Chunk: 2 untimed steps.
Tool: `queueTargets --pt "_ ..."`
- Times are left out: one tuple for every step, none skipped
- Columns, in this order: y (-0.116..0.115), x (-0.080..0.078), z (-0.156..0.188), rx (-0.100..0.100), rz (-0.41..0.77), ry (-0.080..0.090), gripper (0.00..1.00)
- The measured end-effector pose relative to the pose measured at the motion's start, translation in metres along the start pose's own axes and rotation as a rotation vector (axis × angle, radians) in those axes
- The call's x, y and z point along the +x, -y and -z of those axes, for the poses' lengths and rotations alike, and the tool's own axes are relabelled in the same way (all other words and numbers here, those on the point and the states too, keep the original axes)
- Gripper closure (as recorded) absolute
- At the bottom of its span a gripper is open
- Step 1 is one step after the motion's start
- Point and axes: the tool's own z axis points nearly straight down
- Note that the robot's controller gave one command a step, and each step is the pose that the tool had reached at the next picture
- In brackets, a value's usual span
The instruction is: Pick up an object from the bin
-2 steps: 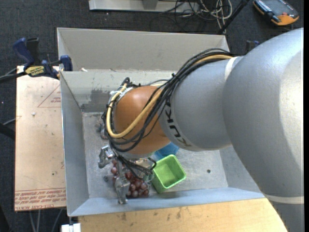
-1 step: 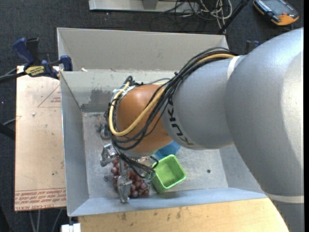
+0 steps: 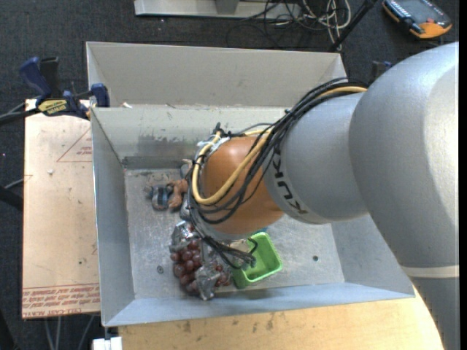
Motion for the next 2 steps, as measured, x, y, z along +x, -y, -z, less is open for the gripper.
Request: queueTargets --pt "0.0255 -0.0196 -0.0076 -0.002 -0.082 -0.004 1.0" --pt "0.0255 -0.0196 -0.0076 -0.002 -0.083 -0.004 1.0"
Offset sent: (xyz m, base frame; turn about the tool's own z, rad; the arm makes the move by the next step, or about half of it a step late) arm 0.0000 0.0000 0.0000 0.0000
